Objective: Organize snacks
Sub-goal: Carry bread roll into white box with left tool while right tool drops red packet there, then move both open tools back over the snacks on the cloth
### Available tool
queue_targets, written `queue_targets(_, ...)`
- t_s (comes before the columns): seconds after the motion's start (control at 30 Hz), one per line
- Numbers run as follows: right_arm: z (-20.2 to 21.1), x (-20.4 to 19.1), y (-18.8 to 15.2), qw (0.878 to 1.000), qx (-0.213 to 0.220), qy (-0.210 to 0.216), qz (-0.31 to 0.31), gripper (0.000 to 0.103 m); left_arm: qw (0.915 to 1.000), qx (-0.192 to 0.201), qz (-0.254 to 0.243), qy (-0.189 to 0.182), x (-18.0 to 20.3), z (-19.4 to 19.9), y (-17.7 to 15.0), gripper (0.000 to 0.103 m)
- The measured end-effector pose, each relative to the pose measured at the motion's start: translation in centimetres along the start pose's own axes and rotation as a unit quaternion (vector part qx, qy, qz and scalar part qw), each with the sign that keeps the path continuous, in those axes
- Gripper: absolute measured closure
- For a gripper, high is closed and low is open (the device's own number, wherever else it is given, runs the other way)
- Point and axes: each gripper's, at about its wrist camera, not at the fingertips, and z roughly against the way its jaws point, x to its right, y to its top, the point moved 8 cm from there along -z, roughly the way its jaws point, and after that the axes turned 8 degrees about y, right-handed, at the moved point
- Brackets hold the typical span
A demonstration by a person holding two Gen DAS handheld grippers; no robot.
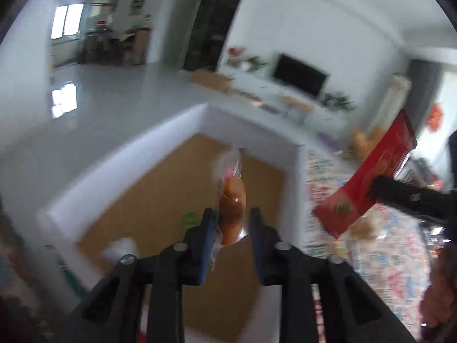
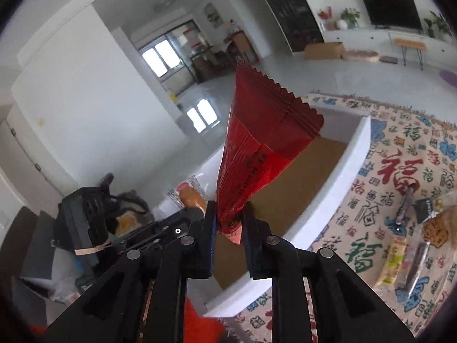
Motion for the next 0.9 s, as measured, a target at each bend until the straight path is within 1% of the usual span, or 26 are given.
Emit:
queue_targets(0.03, -1.4, 0.2, 0.0, 1.0, -0.01, -0.01, 0.004, 0.063, 0.9998, -0.008, 0.003, 0.02, -1.0, -0.6, -0.3, 0.041)
queue_targets(0.07, -2.0, 0.4, -0.2, 1.0, -0.015, -0.018, 0.004, 0.05, 0.9993, -0.011, 0.01, 0.035, -2.1, -0.9, -0.6, 0.028)
queue_targets(0.13, -1.6, 1.6, -0.7, 0.999, -0.001, -0.037, -0.002, 0.047, 0.9991, -0.001, 0.023, 0.035, -2.8, -0.6, -1.1, 0.025)
queue_targets(0.17, -0.7, 2.5, -1.0, 0.999, 0.009, -0.045, -0.007, 0.042, 0.9992, 0.002, 0.024, 0.031, -2.6, -0.6, -1.4, 0.023)
queue_targets(0.2, 0.4, 3.9, -1.3, 0.998, 0.021, -0.062, -0.013, 0.039, 0.9994, 0.003, 0.023, 0.026, -2.0, -0.5, -1.6, 0.023)
queue_targets(0.23, 1.9, 6.0, -1.9, 0.995, 0.033, -0.094, -0.018, 0.036, 0.9997, 0.003, 0.017, 0.018, -1.1, -0.4, -1.8, 0.023)
queue_targets(0.3, 4.5, 10.2, -3.7, 0.985, 0.048, -0.168, -0.016, 0.035, 0.9999, 0.006, -0.005, -0.009, 1.6, 0.3, -2.1, 0.023)
queue_targets(0.37, 8.0, 15.9, -6.8, 0.962, 0.045, -0.269, -0.02, 0.034, 0.998, 0.008, -0.039, -0.049, 5.7, 1.3, -3.0, 0.022)
queue_targets(0.4, 10.0, 19.1, -9.1, 0.944, 0.038, -0.325, -0.026, 0.034, 0.996, 0.005, -0.056, -0.069, 7.6, 1.6, -3.4, 0.019)
queue_targets(0.43, 11.9, 22.1, -11.2, 0.927, 0.028, -0.372, -0.039, 0.034, 0.993, -0.001, -0.074, -0.092, 9.8, 2.0, -4.1, 0.017)
queue_targets(0.47, 13.8, 24.5, -13.3, 0.911, 0.017, -0.409, -0.056, 0.034, 0.9886, -0.009, -0.094, -0.117, 12.1, 2.3, -5.1, 0.012)
queue_targets(0.5, 15.9, 27.1, -15.7, 0.894, 0.008, -0.442, -0.079, 0.034, 0.9824, -0.022, -0.117, -0.144, 14.5, 2.5, -6.4, 0.007)
queue_targets(0.53, 17.6, 28.8, -17.3, 0.882, 0.004, -0.462, -0.097, 0.034, 0.9758, -0.036, -0.139, -0.165, 16.7, 2.5, -7.7, 0.005)
queue_targets(0.57, 19.5, 30.4, -19.0, 0.87, 0.005, -0.48, -0.116, 0.034, 0.967, -0.057, -0.163, -0.187, 19.1, 2.0, -9.6, 0.003)
queue_targets(0.6, 21.2, 31.7, -20.4, 0.86, 0.011, -0.492, -0.133, 0.034, 0.9601, -0.079, -0.182, -0.197, 20.8, 1.2, -11.3, 0.003)
queue_targets(0.67, 23.9, 33.2, -22.0, 0.85, 0.027, -0.502, -0.159, 0.034, 0.95, -0.114, -0.215, -0.195, 23.4, -0.9, -14.4, 0.003)
queue_targets(0.7, 24.8, 33.8, -22.6, 0.845, 0.035, -0.505, -0.169, 0.034, 0.948, -0.12, -0.228, -0.187, 24.1, -2.2, -15.5, 0.003)
queue_targets(0.73, 25.4, 34.5, -22.9, 0.841, 0.042, -0.509, -0.177, 0.034, 0.9475, -0.122, -0.236, -0.177, 24.5, -2.7, -16.5, 0.003)
queue_targets(0.77, 25.8, 34.7, -23.4, 0.841, 0.047, -0.508, -0.181, 0.029, 0.9477, -0.126, -0.242, -0.165, 24.6, -4.2, -17.0, 0.003)
queue_targets(0.8, 26.3, 35.2, -23.5, 0.846, 0.06, -0.492, -0.198, 0.028, 0.9488, -0.128, -0.244, -0.155, 24.7, -5.4, -17.2, 0.003)
queue_targets(0.83, 26.7, 35.6, -23.8, 0.848, 0.068, -0.481, -0.21, 0.025, 0.952, -0.126, -0.241, -0.14, 24.3, -6.8, -17.0, 0.003)
queue_targets(0.9, 26.9, 35.8, -23.9, 0.847, 0.071, -0.481, -0.214, 0.024, 0.9582, -0.114, -0.236, -0.114, 23.8, -9.0, -16.6, 0.003)
